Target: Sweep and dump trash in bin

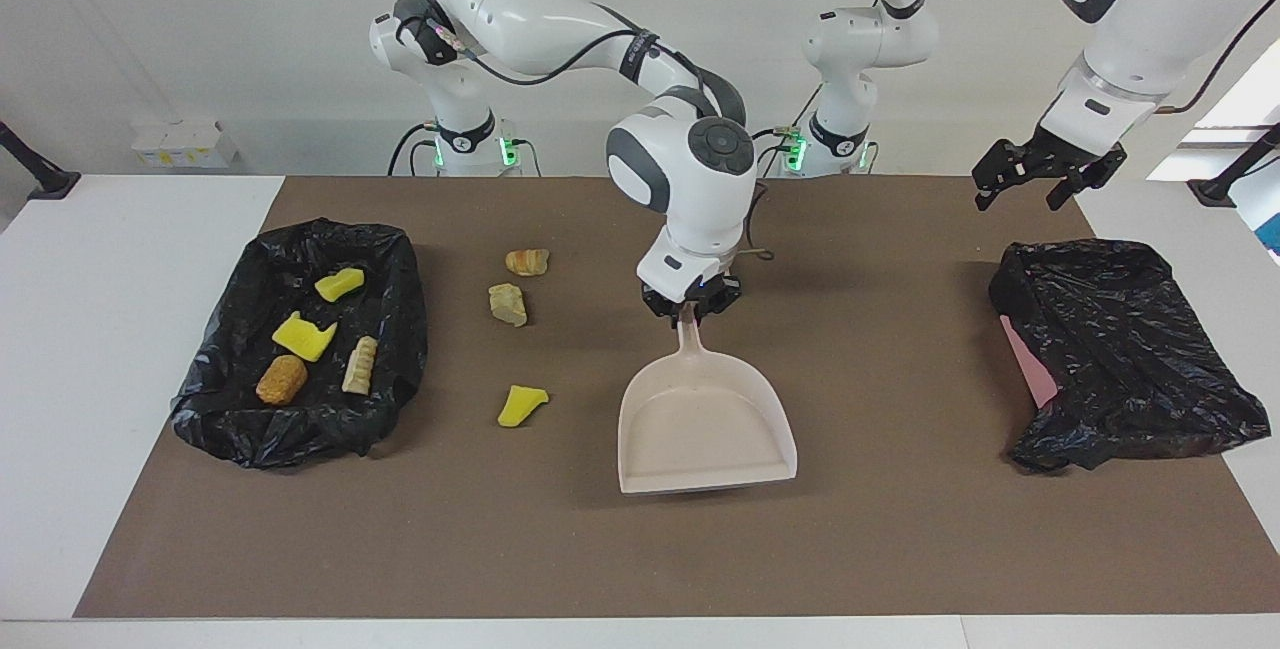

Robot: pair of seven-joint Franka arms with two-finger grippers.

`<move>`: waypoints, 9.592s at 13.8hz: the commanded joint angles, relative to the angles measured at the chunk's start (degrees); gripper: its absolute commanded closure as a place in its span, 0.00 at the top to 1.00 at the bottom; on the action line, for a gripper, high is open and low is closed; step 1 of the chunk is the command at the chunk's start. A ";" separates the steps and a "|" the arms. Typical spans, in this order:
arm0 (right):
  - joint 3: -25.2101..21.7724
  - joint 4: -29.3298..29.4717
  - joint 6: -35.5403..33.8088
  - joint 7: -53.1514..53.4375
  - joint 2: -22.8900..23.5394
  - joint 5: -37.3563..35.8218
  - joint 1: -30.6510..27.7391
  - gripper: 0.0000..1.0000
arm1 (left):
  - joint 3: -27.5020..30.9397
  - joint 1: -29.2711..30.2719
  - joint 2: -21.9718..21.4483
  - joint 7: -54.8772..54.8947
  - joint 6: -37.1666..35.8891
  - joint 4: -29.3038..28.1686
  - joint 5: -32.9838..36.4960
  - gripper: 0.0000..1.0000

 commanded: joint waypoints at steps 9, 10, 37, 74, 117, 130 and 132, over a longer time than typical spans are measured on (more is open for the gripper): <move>-0.46 4.43 4.15 5.31 7.59 2.19 3.80 0.17 | -0.33 0.18 -0.85 1.00 -0.57 -0.43 0.51 1.00; -0.47 4.43 3.89 5.31 7.50 2.19 3.80 0.33 | -0.33 0.26 -0.85 1.00 -0.65 -0.35 0.50 1.00; 0.24 -53.21 23.21 8.21 -31.17 19.68 11.01 0.77 | -1.21 -25.04 21.30 -13.85 30.80 -2.71 -0.99 1.00; -0.20 -69.48 -3.13 18.93 -54.20 14.69 -9.20 0.00 | -0.51 -8.96 11.11 63.89 18.24 -6.67 3.49 0.00; -0.29 -38.75 1.53 1.73 -27.15 10.30 -4.88 0.00 | -1.13 -29.18 3.64 40.99 42.59 -34.45 7.18 0.00; -0.99 -21.05 -11.59 -26.51 -12.28 -13.28 -21.34 0.00 | -1.13 -29.88 4.69 31.15 29.43 -29.71 7.10 0.00; -0.91 -21.93 -10.01 -26.25 -12.01 -12.14 -21.07 0.00 | -1.21 -30.40 4.52 29.58 25.64 -28.74 7.27 0.00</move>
